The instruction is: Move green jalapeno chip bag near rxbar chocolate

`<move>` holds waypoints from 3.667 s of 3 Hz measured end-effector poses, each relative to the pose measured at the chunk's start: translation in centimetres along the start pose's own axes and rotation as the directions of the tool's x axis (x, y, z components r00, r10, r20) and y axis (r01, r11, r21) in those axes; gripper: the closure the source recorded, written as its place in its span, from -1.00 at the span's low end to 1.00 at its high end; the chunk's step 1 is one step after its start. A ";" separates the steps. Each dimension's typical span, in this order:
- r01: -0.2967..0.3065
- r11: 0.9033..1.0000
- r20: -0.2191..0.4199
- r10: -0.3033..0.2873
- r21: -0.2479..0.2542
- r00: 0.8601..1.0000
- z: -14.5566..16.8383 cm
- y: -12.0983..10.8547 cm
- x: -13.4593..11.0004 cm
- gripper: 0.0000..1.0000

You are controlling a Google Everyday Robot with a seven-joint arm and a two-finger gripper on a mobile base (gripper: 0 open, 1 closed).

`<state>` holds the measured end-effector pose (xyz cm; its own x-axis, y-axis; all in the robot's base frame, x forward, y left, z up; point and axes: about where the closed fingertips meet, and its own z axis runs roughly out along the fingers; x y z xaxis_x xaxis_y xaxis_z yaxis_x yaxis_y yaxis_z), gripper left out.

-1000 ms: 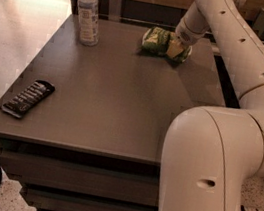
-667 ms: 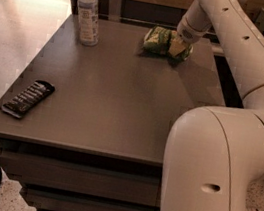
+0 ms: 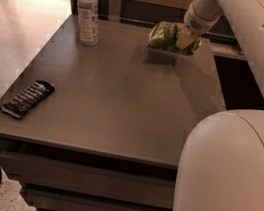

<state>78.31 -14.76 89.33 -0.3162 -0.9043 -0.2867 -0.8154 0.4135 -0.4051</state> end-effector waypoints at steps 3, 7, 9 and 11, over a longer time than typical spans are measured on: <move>0.171 0.975 0.232 -0.135 -0.141 0.963 -7.5 8.2 -0.8 1.00; 0.500 0.836 0.470 -0.355 -0.229 0.808 -13.0 20.5 -4.6 1.00; 0.651 0.723 0.546 -0.458 -0.229 0.701 -14.0 24.0 -7.4 1.00; 0.756 0.622 0.577 -0.547 -0.206 0.607 -14.8 26.2 -8.9 1.00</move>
Offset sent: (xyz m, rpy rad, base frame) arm -0.1158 0.0252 0.0473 0.1770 0.0299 0.2915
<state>52.63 2.59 94.14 0.5336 -0.7139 -0.4534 -0.8457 -0.4480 -0.2898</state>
